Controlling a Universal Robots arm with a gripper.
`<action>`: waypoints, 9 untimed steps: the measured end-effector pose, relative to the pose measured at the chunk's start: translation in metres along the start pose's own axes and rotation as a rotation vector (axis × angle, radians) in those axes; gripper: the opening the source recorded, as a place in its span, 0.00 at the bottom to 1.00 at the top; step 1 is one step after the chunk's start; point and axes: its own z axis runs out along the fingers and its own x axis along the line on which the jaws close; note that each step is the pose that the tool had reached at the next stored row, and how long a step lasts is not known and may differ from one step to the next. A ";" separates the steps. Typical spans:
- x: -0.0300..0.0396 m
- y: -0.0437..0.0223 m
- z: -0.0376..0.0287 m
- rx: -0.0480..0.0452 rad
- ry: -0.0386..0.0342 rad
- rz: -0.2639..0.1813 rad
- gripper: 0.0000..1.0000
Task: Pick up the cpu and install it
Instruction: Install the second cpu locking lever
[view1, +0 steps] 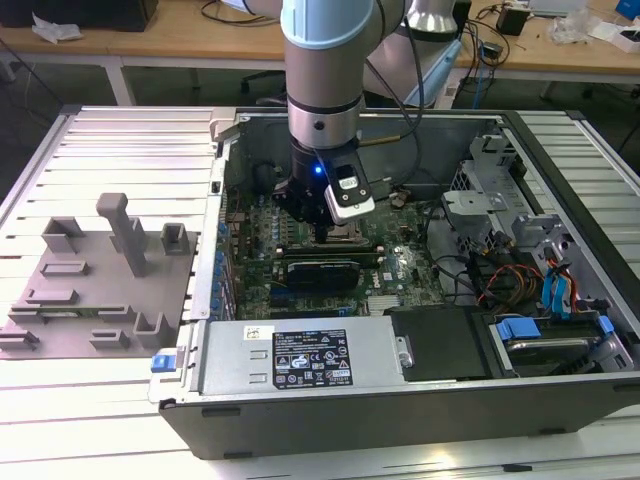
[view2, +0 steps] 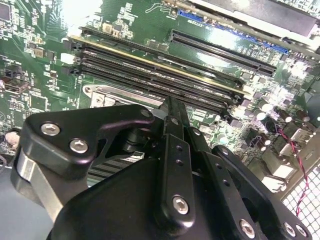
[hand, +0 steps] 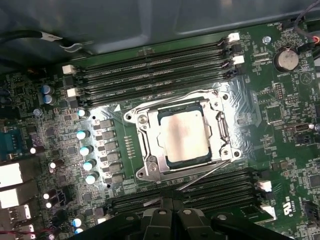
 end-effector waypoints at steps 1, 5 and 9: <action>0.0016 -0.0003 0.0003 0.0001 0.0000 0.000 0.11; 0.0037 -0.0008 0.0006 0.0002 0.0001 0.000 0.11; 0.0040 -0.0009 0.0025 0.0002 0.0001 0.000 0.11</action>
